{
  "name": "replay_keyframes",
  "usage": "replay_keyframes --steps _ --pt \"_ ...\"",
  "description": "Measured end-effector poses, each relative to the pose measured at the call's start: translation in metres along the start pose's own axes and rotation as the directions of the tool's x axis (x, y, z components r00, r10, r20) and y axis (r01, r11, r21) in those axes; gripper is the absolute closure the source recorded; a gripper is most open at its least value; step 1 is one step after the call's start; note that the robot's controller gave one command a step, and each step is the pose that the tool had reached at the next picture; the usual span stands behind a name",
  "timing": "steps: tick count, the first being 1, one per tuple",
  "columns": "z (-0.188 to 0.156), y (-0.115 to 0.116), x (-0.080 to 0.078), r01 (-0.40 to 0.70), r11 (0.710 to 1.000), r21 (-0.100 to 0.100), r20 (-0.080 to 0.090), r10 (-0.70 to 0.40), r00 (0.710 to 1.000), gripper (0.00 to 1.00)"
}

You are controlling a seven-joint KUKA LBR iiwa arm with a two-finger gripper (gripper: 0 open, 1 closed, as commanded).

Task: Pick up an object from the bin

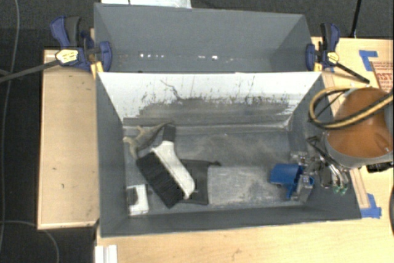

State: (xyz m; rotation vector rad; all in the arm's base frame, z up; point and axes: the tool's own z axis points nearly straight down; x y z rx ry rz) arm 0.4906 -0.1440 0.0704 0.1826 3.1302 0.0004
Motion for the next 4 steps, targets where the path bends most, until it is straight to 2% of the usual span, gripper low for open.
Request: replay_keyframes --steps 1,2,4 --pt "-0.006 0.000 0.001 0.000 1.000 -0.001 -0.003 0.000 1.000 1.00" --pt "-0.025 0.000 0.002 0.000 1.000 -0.001 -0.006 0.000 1.000 1.00" --pt "-0.058 0.000 -0.001 0.001 1.000 0.000 0.003 -0.001 1.000 1.00"
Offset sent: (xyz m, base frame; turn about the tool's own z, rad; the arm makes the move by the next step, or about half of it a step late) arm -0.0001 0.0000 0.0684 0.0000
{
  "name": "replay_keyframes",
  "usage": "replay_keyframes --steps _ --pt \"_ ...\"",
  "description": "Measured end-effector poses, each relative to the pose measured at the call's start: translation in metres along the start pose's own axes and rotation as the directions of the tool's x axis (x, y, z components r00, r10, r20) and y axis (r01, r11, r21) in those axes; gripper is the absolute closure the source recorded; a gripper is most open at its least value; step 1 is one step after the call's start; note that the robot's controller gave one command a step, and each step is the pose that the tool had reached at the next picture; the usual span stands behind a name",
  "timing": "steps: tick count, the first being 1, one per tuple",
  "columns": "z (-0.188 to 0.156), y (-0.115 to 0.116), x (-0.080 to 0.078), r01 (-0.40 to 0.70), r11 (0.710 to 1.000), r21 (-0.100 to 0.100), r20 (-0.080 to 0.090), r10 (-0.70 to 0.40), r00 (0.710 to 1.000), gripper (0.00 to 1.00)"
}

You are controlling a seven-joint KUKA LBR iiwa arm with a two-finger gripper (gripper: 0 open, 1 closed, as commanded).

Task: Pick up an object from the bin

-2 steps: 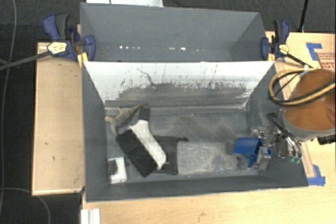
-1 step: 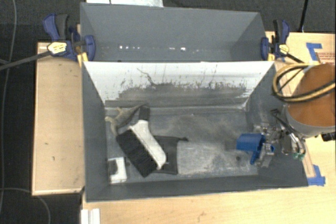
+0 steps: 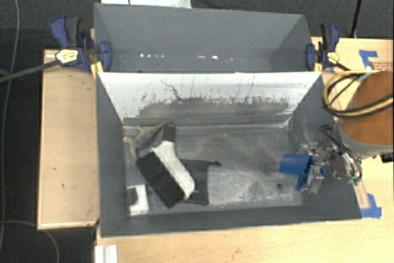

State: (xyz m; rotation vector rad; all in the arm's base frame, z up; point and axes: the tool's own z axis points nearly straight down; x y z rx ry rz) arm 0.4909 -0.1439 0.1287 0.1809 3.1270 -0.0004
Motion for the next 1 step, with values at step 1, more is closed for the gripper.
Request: replay_keyframes --steps 1 --pt "-0.0090 -0.0001 -0.0003 0.000 1.000 0.000 0.000 0.000 1.000 1.00"
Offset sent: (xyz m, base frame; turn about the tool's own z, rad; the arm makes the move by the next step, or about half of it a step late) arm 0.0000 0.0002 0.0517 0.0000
